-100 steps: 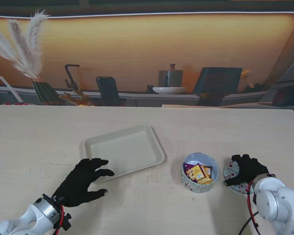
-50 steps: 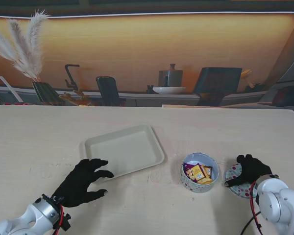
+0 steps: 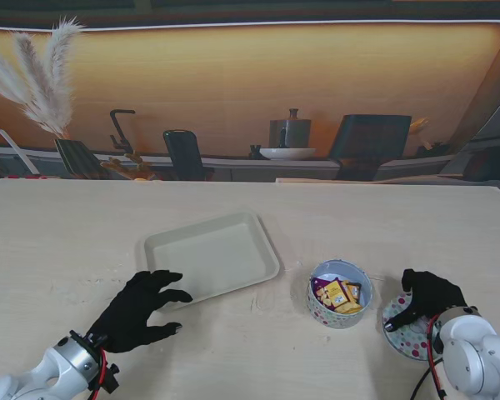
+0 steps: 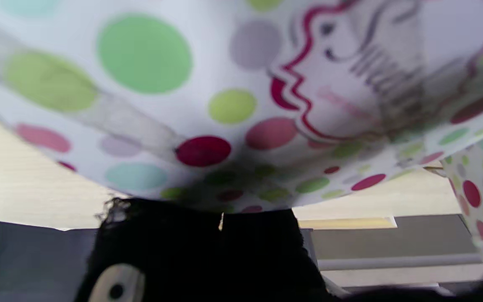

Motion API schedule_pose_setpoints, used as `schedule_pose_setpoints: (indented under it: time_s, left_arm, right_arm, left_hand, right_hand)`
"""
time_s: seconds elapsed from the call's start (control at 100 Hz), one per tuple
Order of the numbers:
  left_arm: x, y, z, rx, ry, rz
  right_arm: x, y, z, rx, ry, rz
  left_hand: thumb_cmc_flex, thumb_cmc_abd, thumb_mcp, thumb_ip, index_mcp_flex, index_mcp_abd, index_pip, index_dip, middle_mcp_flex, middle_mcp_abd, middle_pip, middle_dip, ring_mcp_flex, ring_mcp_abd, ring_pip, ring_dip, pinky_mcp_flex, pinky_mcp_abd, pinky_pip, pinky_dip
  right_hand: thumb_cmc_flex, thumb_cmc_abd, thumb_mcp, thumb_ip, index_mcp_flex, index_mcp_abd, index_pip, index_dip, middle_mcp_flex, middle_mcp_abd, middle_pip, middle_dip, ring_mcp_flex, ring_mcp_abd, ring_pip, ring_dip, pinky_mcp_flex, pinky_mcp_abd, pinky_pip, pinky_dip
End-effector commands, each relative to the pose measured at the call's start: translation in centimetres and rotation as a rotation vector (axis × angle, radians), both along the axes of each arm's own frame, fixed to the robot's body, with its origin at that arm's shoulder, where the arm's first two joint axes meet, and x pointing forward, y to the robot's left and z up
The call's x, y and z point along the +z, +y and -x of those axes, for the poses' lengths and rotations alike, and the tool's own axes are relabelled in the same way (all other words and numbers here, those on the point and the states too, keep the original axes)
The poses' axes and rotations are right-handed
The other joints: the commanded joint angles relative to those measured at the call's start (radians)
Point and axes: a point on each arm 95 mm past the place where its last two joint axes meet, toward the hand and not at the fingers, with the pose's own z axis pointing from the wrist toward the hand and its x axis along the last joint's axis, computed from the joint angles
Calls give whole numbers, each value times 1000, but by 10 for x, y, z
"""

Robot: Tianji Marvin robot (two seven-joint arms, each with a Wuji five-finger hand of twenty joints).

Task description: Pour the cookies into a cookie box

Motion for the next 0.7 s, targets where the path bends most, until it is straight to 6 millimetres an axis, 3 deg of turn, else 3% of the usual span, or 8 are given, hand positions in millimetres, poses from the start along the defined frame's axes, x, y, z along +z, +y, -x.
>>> schedule_pose_setpoints:
  time_s: [0.0, 0.15, 0.18, 0.21, 0.27, 0.34, 0.52, 0.69]
  left_arm:
    - [0, -2, 4, -9, 12, 6]
    - [0, -2, 4, -8, 13, 10]
    - [0, -2, 4, -7, 14, 11]
    - [0, -1, 4, -7, 14, 12]
    - [0, -1, 4, -6, 12, 14]
    - [0, -1, 4, -6, 12, 14]
    - [0, 0, 5, -5, 14, 22]
    - [0, 0, 5, -5, 11, 33]
  right_arm:
    - [-11, 4, 12, 5, 39, -16]
    - [1, 6, 15, 7, -37, -68]
    - [4, 6, 16, 10, -54, -76]
    - [7, 6, 16, 15, -71, -83]
    - [12, 7, 18, 26, -99, -91]
    - [18, 8, 21, 34, -117, -102]
    - [30, 13, 28, 52, -159, -126]
    - [37, 17, 37, 74, -176, -120]
  left_hand:
    - [-6, 56, -24, -35, 19, -23, 14, 6, 11, 4, -7, -6, 9, 7, 6, 20, -16, 8, 6, 16]
    - [-3, 65, -36, -35, 20, -22, 12, 5, 10, 4, -9, -7, 8, 7, 6, 20, -17, 10, 11, 24]
    - [-2, 66, -39, -35, 20, -21, 12, 5, 10, 4, -9, -7, 9, 7, 6, 20, -18, 9, 11, 25]
    - [-1, 66, -42, -35, 22, -21, 12, 6, 12, 3, -8, -7, 9, 7, 6, 20, -18, 9, 12, 26]
    - [-1, 69, -47, -35, 22, -21, 11, 5, 13, 5, -9, -7, 11, 9, 6, 20, -18, 11, 13, 28]
    - [0, 74, -54, -34, 24, -20, 10, 6, 14, 3, -9, -6, 12, 9, 6, 20, -19, 11, 15, 31]
    - [2, 89, -70, -34, 27, -19, 7, 5, 16, 7, -10, -7, 13, 10, 6, 21, -20, 12, 18, 38]
    - [5, 99, -88, -33, 34, -16, 5, 4, 19, 7, -10, -7, 19, 13, 8, 22, -21, 16, 24, 49]
  right_hand:
    - [184, 2, 610, 72, 51, -35, 48, 36, 56, -23, 87, 13, 117, -126, 434, 14, -9, 20, -27, -18]
    - [278, 136, 574, 89, 187, -70, 64, 54, 165, -3, 82, -18, 161, -87, 445, -55, 4, 121, -27, -31]
    - [308, 154, 556, 34, 200, -84, 106, -39, 188, 0, 78, -18, 167, -83, 447, -83, 3, 142, -33, -39]
    - [330, 167, 541, 3, 207, -95, 126, -83, 201, 3, 73, -19, 170, -80, 439, -93, -4, 161, -46, -43]
    - [359, 197, 524, -17, 223, -119, 173, -142, 233, 12, 64, -21, 182, -69, 427, -112, -8, 192, -56, -43]
    - [381, 238, 521, -9, 249, -141, 209, -188, 265, 22, 49, -26, 192, -56, 407, -131, -14, 227, -77, -50]
    - [408, 321, 499, 2, 304, -140, 209, -202, 298, 28, 28, -33, 193, -17, 353, -174, -51, 300, -131, -57]
    - [395, 357, 491, 2, 325, -118, 197, -173, 307, -16, -105, -86, 136, 124, 98, -289, -218, 454, -356, -103]
